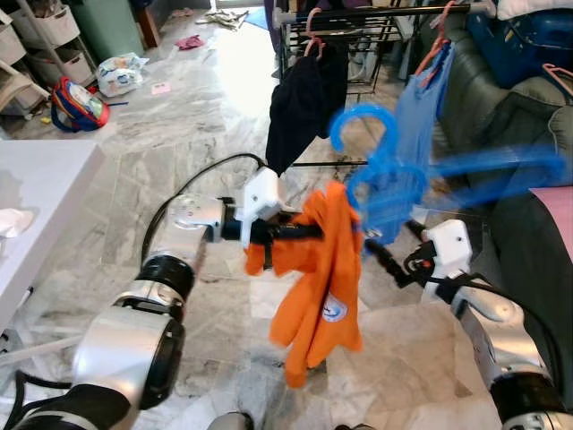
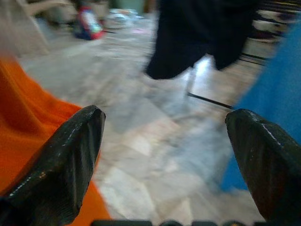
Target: Hang hanger
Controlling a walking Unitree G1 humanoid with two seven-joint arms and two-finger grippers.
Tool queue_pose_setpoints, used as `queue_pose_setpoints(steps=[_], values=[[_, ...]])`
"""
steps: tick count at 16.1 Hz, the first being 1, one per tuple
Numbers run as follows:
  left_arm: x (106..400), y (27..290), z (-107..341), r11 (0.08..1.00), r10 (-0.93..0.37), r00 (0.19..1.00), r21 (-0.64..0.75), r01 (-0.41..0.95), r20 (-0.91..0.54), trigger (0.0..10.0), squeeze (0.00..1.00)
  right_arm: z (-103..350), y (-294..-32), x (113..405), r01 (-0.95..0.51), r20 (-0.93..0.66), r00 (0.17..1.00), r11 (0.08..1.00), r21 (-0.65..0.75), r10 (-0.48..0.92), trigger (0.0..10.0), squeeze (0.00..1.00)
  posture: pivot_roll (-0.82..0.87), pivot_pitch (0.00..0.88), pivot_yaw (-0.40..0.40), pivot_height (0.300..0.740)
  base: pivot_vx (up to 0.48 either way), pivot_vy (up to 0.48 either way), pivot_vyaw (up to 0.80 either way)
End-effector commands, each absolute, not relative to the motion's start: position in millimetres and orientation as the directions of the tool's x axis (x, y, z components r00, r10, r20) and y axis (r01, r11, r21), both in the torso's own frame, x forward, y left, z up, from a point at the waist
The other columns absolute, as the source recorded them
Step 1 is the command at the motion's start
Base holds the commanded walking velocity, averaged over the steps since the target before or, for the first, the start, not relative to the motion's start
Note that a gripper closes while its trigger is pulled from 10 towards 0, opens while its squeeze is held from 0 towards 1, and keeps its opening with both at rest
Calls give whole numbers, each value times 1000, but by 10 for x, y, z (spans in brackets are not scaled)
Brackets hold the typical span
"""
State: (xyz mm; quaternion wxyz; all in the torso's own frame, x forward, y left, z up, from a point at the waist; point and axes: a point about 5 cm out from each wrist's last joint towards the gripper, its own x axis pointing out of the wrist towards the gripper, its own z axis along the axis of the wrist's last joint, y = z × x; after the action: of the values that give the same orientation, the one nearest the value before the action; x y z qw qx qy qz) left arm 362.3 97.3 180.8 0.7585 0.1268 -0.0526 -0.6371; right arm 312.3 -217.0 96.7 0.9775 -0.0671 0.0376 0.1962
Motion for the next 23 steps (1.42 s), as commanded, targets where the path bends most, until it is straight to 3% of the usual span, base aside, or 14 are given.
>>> queue_pose_setpoints(steps=[1,2,4,5,11,14,17,20,22,23], values=[[3648,1049,1845,240,-967,254,273,932,-16,0,0,878,-2177,3086,-363,-118,929,926,-101,351,10000,0,-75,106,44,740,0,0,0],[3644,1059,1797,279,-958,288,259,925,2,0,0,855,-2152,3082,-368,-119,927,925,-98,356,10000,0,-79,103,41,740,0,0,0],[3633,1156,1593,454,-890,454,197,869,46,0,0,817,-2073,3075,-378,-116,923,920,-100,367,10000,0,-82,97,36,740,0,0,0],[3627,1181,1559,475,-879,473,175,862,55,0,0,815,-2071,3072,-379,-114,923,920,-101,367,10000,0,-81,97,34,740,0,0,0],[3545,1184,1674,187,-973,213,241,952,-85,0,0,826,-2117,2924,-652,-203,751,754,-81,628,10000,0,-49,124,49,740,0,0,0],[3518,1134,1724,87,-986,120,248,965,-119,0,0,847,-2187,2927,-714,-254,689,696,-78,679,10000,0,-46,140,61,740,0,0,0],[3422,980,1828,-95,-989,-62,253,963,-135,0,0,876,-2181,2984,-770,-292,623,635,-66,725,10000,0,-37,150,70,740,0,0,0],[3360,894,1911,-203,-974,-166,267,942,-158,0,0,901,-2134,3025,-806,-307,577,587,-68,757,10000,0,-21,153,77,740,0,0,0],[3329,825,1999,-241,-967,-205,284,928,-152,0,0,912,-2032,3009,-859,-308,496,510,-42,812,10000,0,-16,152,80,740,0,0,0],[3309,769,2066,-263,-963,-229,296,918,-144,0,0,920,-1923,2965,-905,-299,404,425,5,865,10000,0,-13,152,82,740,0,0,0]])
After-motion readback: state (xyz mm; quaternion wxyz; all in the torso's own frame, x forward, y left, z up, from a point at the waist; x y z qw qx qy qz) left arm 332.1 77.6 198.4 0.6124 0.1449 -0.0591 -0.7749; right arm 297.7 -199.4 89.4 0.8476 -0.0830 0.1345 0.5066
